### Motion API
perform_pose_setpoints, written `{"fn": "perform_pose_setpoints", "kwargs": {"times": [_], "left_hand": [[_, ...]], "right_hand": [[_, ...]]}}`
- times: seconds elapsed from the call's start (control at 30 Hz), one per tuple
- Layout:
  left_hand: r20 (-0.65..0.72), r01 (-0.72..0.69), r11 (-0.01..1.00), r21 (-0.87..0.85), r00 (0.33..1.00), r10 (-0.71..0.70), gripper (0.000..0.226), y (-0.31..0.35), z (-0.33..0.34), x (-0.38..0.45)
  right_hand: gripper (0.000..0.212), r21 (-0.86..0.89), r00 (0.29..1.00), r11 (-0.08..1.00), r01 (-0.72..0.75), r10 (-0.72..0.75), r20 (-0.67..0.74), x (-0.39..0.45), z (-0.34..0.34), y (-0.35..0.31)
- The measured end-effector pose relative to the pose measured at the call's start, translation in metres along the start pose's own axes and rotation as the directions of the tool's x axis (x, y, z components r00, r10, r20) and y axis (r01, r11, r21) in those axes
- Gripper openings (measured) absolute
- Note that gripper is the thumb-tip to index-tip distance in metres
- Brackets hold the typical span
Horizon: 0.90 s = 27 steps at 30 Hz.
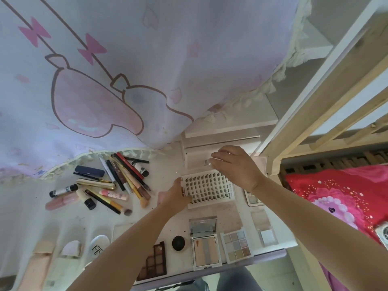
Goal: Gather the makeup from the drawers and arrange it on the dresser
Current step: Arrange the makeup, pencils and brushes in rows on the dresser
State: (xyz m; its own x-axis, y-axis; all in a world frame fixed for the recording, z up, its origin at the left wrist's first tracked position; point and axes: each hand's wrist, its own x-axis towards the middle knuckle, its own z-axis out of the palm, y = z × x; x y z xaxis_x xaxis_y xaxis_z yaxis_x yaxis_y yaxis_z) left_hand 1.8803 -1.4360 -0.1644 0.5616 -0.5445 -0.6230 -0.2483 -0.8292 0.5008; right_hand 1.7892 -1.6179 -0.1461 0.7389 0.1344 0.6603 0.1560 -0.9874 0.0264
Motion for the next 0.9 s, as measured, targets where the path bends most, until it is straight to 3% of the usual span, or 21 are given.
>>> {"fn": "perform_pose_setpoints", "kwargs": {"times": [0.17, 0.3, 0.43, 0.6, 0.8, 0.9], "left_hand": [[-0.021, -0.008, 0.992, -0.128, 1.0, 0.006, 0.053, 0.001, 0.005, -0.006], [-0.022, 0.045, 0.965, -0.257, 0.998, -0.053, 0.056, 0.004, 0.009, -0.006], [0.073, 0.116, 0.915, -0.386, 0.993, -0.095, 0.043, 0.004, 0.015, -0.002], [0.096, 0.121, 0.936, -0.331, 0.991, -0.094, 0.033, -0.002, 0.019, -0.003], [0.063, 0.059, 0.99, -0.13, 0.997, -0.051, 0.036, -0.001, 0.022, -0.004], [0.045, 0.036, 0.998, -0.047, 0.998, -0.034, 0.036, -0.003, 0.024, -0.003]], "right_hand": [[0.013, 0.016, 0.999, 1.0, -0.02, 0.02, 0.043, -0.016, 0.001, 0.002], [0.041, 0.003, 0.996, 0.998, -0.067, 0.067, 0.056, -0.023, -0.003, 0.0], [0.026, -0.003, 0.984, 0.995, -0.098, 0.098, 0.147, -0.021, -0.006, -0.003], [0.027, 0.047, 0.938, 0.979, -0.199, 0.176, 0.299, -0.031, -0.002, -0.006], [0.013, -0.092, 0.88, 0.923, -0.373, 0.383, 0.28, -0.022, -0.001, -0.004], [0.016, -0.129, 0.848, 0.883, -0.452, 0.47, 0.246, -0.018, -0.001, -0.002]]}}
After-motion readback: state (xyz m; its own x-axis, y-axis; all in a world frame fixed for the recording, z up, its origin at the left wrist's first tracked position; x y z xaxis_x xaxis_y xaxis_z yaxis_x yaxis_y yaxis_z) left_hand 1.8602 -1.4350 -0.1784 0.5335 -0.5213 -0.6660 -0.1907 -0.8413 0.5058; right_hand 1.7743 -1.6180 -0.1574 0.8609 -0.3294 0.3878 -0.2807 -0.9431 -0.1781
